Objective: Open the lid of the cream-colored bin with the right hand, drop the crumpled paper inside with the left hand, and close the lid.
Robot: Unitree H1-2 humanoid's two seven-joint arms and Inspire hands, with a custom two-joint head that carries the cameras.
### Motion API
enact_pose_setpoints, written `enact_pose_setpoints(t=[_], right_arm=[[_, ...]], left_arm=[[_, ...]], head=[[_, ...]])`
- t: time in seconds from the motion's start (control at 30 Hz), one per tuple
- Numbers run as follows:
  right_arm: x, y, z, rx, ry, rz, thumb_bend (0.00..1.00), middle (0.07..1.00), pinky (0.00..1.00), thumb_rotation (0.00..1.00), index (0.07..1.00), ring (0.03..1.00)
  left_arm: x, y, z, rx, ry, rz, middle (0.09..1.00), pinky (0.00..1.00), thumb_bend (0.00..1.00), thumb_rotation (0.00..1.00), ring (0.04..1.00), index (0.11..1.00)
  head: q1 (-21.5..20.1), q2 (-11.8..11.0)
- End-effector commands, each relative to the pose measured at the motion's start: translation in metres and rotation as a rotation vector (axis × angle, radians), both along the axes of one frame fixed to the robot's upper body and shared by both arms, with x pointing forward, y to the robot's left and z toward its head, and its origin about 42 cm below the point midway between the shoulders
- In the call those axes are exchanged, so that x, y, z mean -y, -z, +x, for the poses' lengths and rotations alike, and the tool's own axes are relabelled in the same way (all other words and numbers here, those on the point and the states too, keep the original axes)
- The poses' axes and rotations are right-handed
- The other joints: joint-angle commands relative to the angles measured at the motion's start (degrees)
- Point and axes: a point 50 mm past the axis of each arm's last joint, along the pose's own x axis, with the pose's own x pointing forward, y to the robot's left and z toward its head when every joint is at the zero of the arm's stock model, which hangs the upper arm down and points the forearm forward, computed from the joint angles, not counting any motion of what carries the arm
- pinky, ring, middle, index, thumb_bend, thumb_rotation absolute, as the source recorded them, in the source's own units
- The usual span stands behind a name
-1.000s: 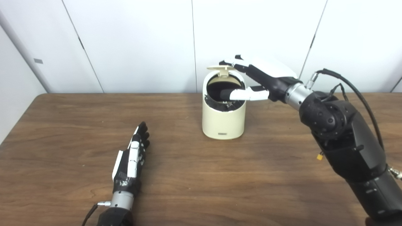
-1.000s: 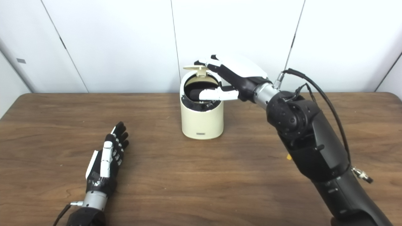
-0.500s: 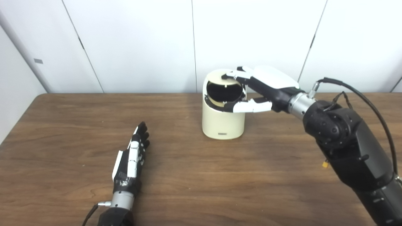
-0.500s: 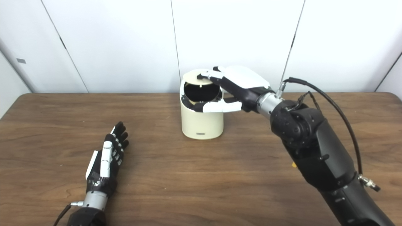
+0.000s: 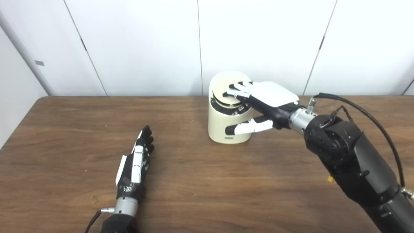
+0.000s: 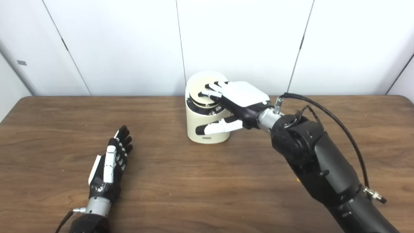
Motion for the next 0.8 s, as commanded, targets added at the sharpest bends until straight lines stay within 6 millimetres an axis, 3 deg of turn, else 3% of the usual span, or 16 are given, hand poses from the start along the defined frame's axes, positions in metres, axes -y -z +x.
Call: enact_pose_setpoints(t=[0.0,0.5,0.77], right_arm=[[-0.0014,-0.011,0.0009,0.055,-0.017,-0.014,0.7,0.996,1.0,1.0,0.898,1.0],[0.0029,-0.0068,-0.0024,0.018,-0.004,-0.09,0.81,0.97,1.0,1.0,0.899,1.0],[0.0063,-0.0072,-0.0004,-0.014,-0.002,-0.102,0.84,0.944,1.0,1.0,0.826,1.0]], left_arm=[[0.0032,0.0005,-0.0003,-0.014,0.006,0.002,1.0,1.0,0.54,1.0,1.0,1.0],[0.0052,-0.0024,-0.0003,-0.002,0.001,0.005,1.0,1.0,0.53,1.0,1.0,1.0],[0.0059,-0.0038,-0.0013,0.005,0.006,0.007,1.0,1.0,0.54,1.0,1.0,1.0]], head=[[0.05,0.06],[0.59,0.81],[0.82,1.39]])
